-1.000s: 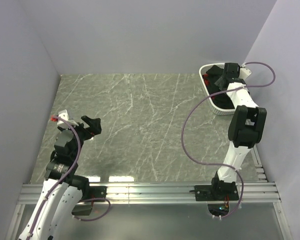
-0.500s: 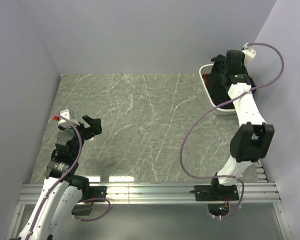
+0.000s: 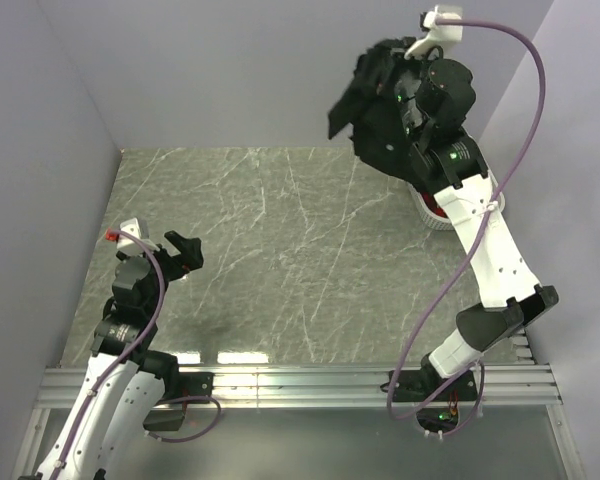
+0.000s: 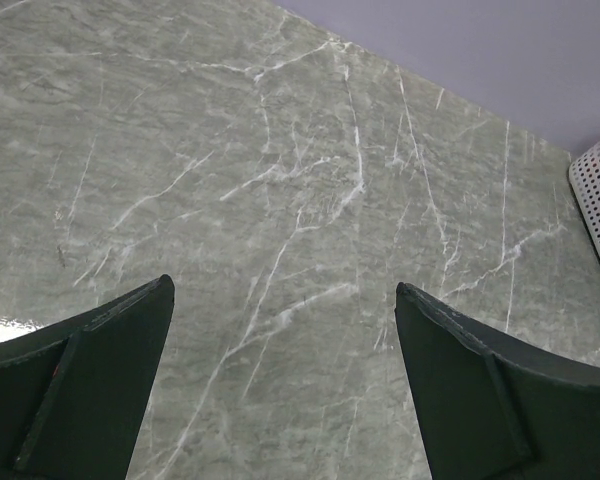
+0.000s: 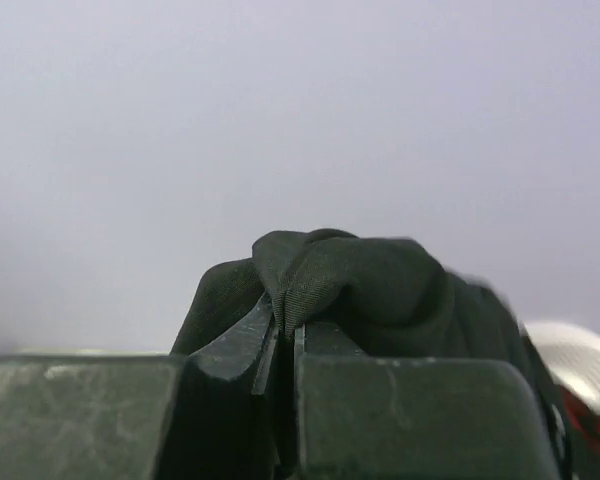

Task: Fold and stack the long sleeve shirts
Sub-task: Move the shirt to the center of the board, then flatten the shirt out

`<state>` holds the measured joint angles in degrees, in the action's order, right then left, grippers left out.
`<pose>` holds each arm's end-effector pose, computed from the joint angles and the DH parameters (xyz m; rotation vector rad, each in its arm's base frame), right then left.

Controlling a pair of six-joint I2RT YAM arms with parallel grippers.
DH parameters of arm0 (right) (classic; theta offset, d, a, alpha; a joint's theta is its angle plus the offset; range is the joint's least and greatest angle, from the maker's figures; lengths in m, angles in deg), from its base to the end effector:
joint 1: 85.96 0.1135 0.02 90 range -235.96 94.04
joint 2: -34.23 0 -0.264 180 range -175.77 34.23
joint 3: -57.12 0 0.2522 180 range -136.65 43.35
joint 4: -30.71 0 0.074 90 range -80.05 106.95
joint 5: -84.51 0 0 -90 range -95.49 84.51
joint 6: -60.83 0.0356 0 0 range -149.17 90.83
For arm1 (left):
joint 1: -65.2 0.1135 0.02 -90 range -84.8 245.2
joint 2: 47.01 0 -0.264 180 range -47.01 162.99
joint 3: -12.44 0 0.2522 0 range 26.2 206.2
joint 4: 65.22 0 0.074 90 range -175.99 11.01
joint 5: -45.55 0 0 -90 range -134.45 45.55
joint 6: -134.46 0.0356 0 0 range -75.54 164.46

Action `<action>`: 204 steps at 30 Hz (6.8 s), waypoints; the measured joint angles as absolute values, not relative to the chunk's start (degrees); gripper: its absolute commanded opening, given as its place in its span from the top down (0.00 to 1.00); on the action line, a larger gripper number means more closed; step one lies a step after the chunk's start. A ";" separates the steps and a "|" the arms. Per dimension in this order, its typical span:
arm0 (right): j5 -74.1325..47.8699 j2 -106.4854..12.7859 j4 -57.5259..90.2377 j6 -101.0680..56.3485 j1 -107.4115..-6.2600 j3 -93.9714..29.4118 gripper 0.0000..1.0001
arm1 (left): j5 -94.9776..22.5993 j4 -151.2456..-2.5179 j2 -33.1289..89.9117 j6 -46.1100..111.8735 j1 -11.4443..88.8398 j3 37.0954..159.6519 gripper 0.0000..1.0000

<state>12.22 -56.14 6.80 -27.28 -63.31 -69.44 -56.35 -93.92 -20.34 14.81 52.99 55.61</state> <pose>0.3094 0.1174 0.5494 0.0134 1.3683 0.1498 0.1308 -0.0208 0.2806 -0.4191 1.7421 -0.3409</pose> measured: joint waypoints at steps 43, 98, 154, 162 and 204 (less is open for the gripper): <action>10.19 -38.80 -3.87 4.19 -68.49 -19.23 0.22 | -51.52 -95.96 -6.46 9.65 52.99 60.53 0.01; 24.31 -54.45 -8.63 14.59 -47.61 -23.34 1.00 | -34.32 -81.12 75.02 2.88 45.95 110.34 0.87; -0.71 -52.55 -1.68 5.46 -49.08 -17.27 0.29 | -55.46 -92.46 56.51 10.35 68.16 114.54 0.23; -3.82 -55.20 3.02 9.48 -49.08 -17.27 0.29 | -51.22 -92.39 46.39 5.55 67.61 100.73 0.05; -5.28 -58.41 12.02 12.41 -49.08 -15.06 0.42 | -46.36 -90.76 25.87 -17.25 50.48 55.00 1.00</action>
<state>-5.28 -58.41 12.02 12.41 -49.08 -15.06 -46.36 -90.76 25.87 -17.25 50.48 55.00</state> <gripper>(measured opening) 0.620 0.014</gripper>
